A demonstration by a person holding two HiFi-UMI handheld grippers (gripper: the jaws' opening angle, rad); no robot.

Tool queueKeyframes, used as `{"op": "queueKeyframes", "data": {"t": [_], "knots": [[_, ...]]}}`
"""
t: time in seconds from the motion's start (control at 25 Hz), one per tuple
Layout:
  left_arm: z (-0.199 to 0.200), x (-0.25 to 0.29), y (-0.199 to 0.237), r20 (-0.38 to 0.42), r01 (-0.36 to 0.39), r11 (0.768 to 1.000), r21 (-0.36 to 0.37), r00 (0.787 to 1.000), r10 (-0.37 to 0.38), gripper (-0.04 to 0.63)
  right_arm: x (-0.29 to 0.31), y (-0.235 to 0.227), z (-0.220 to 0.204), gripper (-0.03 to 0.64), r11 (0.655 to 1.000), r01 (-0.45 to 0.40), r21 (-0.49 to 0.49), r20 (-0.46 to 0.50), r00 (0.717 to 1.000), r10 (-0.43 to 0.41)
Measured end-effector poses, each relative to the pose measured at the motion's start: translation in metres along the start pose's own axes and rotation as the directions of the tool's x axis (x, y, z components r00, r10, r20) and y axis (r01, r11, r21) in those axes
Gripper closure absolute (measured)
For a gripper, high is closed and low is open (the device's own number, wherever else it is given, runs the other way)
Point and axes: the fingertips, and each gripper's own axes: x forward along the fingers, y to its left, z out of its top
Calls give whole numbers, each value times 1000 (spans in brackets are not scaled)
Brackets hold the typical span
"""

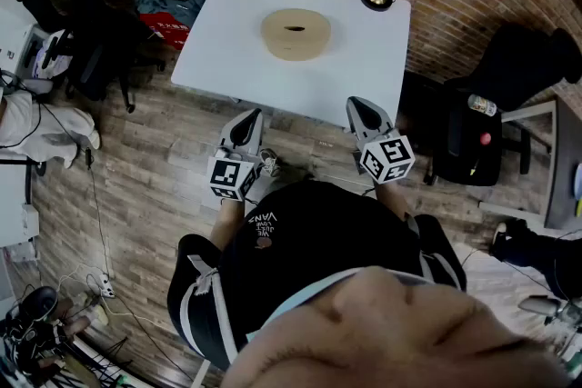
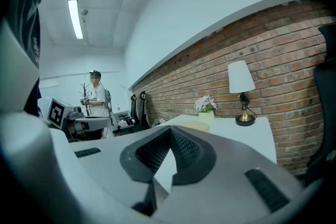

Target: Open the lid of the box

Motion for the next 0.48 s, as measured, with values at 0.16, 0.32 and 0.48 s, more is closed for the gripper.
{"op": "queueKeyframes", "data": {"t": [0.16,0.32,0.48], "knots": [[1,1,-7,2,1,1000,10,1000,-1,584,-6,-2,-1,615,1000,-3,1,6,1000,3],[1,2,-11,2,0,1000,15,1000,0,584,-9,-3,0,614,999,-25,27,25,999,24],[1,2,-11,4,-6,1000,12,1000,6,584,-8,-3,5,614,996,-56,70,67,996,52]]}}
